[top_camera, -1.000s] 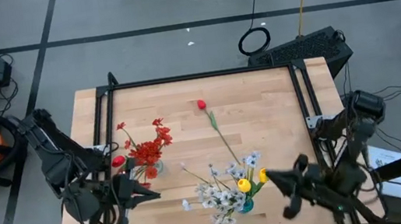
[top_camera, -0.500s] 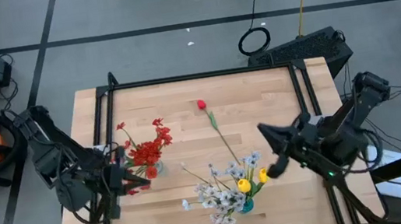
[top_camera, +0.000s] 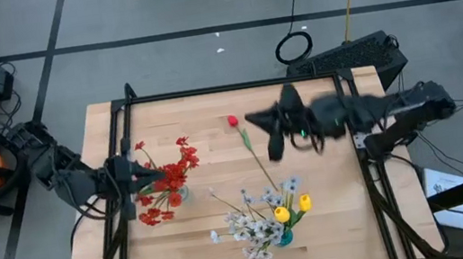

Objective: Sort flowers into vase by color
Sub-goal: Put the red tulip into the transparent vase

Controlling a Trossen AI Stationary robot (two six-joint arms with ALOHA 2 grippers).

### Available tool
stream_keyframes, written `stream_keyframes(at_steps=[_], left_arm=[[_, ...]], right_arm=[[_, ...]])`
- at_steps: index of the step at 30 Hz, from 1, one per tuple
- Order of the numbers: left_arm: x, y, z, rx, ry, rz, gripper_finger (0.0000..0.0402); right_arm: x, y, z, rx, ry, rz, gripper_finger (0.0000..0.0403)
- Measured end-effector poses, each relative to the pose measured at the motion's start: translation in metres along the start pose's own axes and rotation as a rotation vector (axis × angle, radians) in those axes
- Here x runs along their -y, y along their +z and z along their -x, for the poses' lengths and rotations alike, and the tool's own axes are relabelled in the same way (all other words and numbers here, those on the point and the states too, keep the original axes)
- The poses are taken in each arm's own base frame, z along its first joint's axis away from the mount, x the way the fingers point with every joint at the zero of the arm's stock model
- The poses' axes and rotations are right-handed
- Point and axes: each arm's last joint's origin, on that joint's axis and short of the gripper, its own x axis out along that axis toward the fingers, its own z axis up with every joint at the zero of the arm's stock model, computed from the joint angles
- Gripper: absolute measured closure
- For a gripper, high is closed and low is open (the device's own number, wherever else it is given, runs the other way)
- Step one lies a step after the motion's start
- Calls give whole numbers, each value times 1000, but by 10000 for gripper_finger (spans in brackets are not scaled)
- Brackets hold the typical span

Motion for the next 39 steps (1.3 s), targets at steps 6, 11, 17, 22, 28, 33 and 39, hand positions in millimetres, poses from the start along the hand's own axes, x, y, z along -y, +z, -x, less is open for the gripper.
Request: stream_keyframes(at_steps=[6, 11, 17, 22, 28, 33, 39], left_arm=[[-8, 0, -3, -6, 60, 18, 402], [-11, 1, -6, -5, 96, 63, 402], [-12, 1, -6, -1, 109, 89, 402], [-14, 1, -6, 8, 164, 72, 402], [-16, -3, -6, -18, 188, 43, 402], [-20, -10, -2, -75, 203, -7, 402], [-38, -15, 20, -67, 201, -6, 402]], right_arm=[[52, 16, -18, -114, 42, -12, 403], [90, -2, -38, -312, -76, -50, 403], [126, -42, -64, -641, -188, -129, 403], [146, -79, -91, -849, -254, -154, 403], [162, -125, -125, -995, -331, -177, 396], [170, -158, -143, -1086, -386, -207, 364], [174, -182, -157, -1121, -437, -265, 309]])
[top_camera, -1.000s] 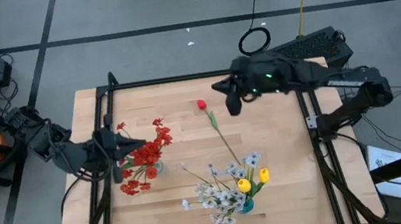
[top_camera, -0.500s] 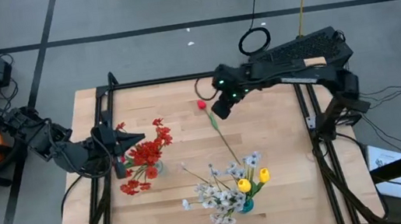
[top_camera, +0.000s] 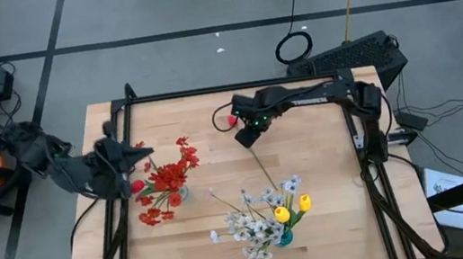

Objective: Sort flowers into vase by color
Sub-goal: Put the red tulip into the transparent vase

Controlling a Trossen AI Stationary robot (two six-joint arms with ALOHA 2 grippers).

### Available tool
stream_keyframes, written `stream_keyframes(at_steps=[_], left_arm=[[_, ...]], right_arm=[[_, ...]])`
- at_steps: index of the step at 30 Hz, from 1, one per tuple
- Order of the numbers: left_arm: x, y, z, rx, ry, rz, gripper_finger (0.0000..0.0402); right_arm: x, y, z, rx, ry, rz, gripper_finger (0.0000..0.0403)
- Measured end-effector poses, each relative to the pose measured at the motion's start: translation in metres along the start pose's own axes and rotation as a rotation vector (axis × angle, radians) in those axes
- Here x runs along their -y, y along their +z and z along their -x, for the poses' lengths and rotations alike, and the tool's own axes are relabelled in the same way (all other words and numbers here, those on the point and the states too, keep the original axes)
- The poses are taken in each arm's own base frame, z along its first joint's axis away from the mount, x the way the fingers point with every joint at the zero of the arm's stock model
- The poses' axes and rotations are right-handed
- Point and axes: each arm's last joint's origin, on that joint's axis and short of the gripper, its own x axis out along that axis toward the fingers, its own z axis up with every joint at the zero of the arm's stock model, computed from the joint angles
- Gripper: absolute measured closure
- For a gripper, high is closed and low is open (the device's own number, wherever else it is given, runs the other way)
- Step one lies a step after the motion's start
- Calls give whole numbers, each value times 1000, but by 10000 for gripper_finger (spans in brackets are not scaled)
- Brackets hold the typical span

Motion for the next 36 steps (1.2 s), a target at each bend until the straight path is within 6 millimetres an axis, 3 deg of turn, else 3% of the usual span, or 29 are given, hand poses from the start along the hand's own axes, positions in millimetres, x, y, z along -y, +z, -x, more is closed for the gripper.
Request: stream_keyframes(at_steps=[4, 13, 17, 27, 36], left_arm=[[-19, -5, 16, 26, -28, 35, 402], [-49, -16, 42, 102, -132, 6, 402], [-53, -32, 42, 132, -142, 2, 402], [-61, -64, 37, 376, -77, 55, 402], [-66, -94, 32, 378, -55, 119, 402]], right_arm=[[-3, 3, -11, 15, 9, -34, 276], [-6, 8, -11, 88, 2, -95, 233], [-9, 9, -17, 70, 38, -122, 230], [-19, 3, -60, -16, 62, -154, 229], [-25, 0, -66, -11, 55, -167, 229]])
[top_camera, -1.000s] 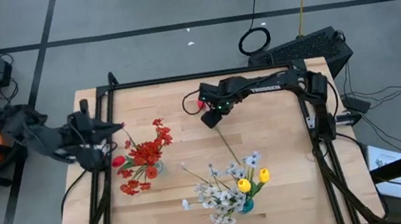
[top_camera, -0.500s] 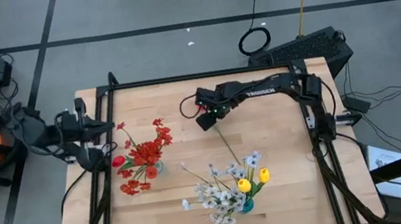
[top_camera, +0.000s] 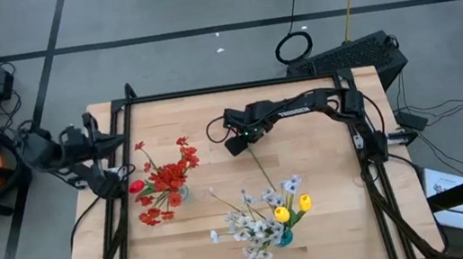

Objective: Sort flowers into vase by color
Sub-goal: Put the red tulip into the transparent vase

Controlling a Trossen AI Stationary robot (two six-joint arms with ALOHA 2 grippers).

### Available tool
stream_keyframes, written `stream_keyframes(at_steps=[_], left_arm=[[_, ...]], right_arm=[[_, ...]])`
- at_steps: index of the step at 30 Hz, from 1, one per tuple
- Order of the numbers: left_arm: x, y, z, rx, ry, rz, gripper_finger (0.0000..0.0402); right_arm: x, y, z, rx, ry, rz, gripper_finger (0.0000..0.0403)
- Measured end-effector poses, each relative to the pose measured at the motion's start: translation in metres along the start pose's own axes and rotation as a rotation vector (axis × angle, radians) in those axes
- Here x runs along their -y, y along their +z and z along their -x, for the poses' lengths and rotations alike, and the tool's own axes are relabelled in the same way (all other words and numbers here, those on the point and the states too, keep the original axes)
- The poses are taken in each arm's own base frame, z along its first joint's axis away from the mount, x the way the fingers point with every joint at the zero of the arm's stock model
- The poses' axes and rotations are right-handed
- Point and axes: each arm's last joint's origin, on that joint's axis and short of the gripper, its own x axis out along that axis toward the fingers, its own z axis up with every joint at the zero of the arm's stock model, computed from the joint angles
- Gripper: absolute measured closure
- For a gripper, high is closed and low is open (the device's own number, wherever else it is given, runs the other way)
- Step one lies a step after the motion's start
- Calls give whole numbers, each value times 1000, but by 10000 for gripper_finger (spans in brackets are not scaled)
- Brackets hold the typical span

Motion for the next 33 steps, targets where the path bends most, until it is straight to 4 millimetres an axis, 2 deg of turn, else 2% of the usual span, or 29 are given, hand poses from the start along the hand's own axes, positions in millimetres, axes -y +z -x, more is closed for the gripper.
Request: stream_keyframes(at_steps=[5, 11, 15, 21, 24, 33], left_arm=[[3, -30, -3, -34, 5, 63, 402], [-2, -67, -3, -36, 177, 165, 402], [3, -81, -5, -30, 107, 217, 402], [14, -106, -15, -99, 89, 201, 402], [18, -108, -19, -74, 78, 245, 402], [39, -163, -37, -163, 75, 315, 402]], right_arm=[[0, 0, 0, 1, 6, -27, 229], [0, 0, 0, 1, 10, -48, 229], [0, 0, 0, 1, 10, -47, 229], [-1, 0, 0, 4, 16, -46, 229], [-1, 1, 0, 7, 22, -45, 229], [-3, 2, 0, 17, 36, -19, 229]])
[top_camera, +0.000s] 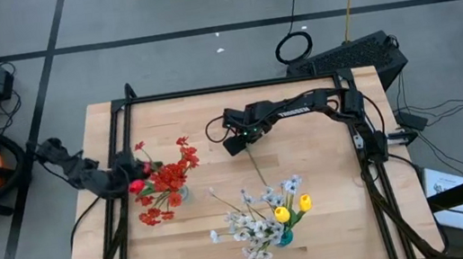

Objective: Sort flowers into vase by color
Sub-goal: Put the red tulip into the transparent vase

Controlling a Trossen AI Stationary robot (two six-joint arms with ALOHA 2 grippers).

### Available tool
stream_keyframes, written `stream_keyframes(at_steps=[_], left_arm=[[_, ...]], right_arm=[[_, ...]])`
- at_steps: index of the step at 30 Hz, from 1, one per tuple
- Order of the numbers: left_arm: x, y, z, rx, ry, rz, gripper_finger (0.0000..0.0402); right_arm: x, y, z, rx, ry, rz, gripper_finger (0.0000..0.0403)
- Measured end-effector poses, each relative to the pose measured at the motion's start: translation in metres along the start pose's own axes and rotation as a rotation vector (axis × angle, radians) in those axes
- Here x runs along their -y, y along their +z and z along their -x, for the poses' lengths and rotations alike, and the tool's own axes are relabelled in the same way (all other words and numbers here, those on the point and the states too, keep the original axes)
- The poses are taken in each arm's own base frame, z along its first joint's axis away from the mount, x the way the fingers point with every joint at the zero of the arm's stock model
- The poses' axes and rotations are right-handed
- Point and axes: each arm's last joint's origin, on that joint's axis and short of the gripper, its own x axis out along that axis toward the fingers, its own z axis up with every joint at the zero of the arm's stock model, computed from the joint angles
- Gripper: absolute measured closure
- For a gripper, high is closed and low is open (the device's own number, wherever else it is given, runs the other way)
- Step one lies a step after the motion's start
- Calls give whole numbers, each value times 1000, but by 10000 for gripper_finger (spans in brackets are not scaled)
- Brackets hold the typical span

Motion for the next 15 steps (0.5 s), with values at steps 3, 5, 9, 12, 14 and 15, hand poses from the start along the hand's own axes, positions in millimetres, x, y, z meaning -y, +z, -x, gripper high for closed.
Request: stream_keyframes(at_steps=[3, 5, 9, 12, 14, 15], left_arm=[[3, -12, -7, -13, -57, 10, 402], [5, -10, -8, 4, -79, -7, 402], [3, -6, -11, 17, -97, -60, 402], [2, -11, -16, -3, -131, -50, 402], [0, -11, -19, -2, -146, -36, 402], [-1, -11, -21, -1, -144, -37, 402]], right_arm=[[0, 0, 0, 2, 2, 6, 229], [0, 0, 0, 4, 5, 12, 229], [-1, 1, 0, 11, 10, 13, 229], [-1, 1, 0, 13, 12, 25, 229], [-1, 1, 0, 13, 12, 31, 229], [-1, 1, 0, 13, 12, 31, 229]])
